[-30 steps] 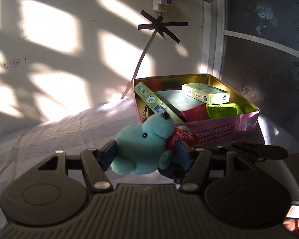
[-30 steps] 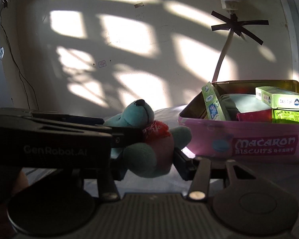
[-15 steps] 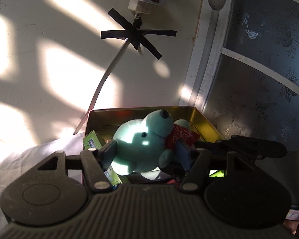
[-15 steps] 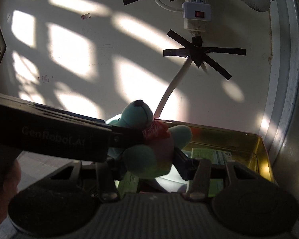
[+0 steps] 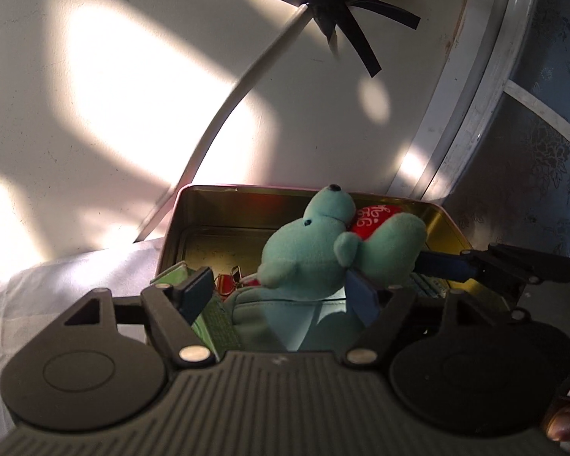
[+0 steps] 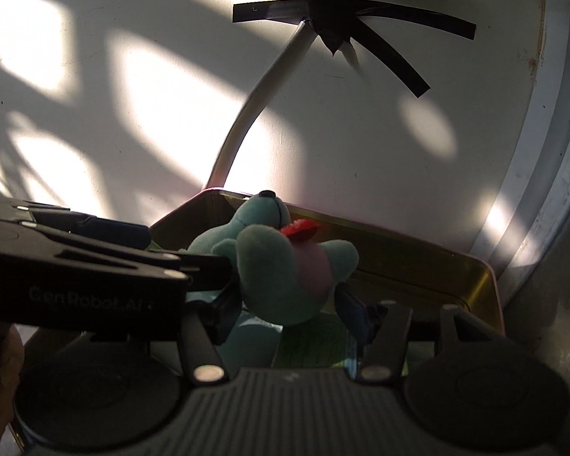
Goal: Organize objects
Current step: 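Carry the bear over the tin with the right gripper and release it inside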
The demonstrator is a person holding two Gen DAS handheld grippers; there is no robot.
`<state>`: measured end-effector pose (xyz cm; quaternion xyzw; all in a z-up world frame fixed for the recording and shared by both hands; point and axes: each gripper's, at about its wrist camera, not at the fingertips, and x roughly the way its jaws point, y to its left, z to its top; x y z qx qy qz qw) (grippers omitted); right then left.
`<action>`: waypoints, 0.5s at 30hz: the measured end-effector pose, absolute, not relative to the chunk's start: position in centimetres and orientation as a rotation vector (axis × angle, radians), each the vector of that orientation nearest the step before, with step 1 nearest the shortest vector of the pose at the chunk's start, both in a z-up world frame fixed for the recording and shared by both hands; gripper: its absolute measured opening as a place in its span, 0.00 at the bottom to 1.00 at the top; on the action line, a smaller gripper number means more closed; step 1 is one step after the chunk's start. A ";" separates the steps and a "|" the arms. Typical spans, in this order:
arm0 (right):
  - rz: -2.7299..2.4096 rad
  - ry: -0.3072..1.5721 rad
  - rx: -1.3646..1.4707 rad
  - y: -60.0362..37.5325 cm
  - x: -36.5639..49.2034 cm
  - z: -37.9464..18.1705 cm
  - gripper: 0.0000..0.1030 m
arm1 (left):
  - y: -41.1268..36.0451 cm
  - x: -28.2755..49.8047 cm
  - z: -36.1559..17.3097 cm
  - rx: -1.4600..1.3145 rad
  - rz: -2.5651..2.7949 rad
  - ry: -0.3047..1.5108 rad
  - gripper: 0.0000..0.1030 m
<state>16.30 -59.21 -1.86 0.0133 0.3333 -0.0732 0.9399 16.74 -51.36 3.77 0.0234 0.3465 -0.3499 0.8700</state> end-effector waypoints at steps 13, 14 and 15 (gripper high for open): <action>-0.154 0.525 0.081 -56.2 5.5 0.0 0.56 | -48.3 8.8 6.0 0.147 -0.737 0.626 0.75; -0.158 0.506 0.092 -55.8 4.3 0.1 0.57 | -47.9 8.0 6.1 0.159 -0.731 0.616 0.75; -0.159 0.487 0.111 -55.7 3.0 0.1 0.57 | -47.5 7.2 6.3 0.172 -0.720 0.605 0.75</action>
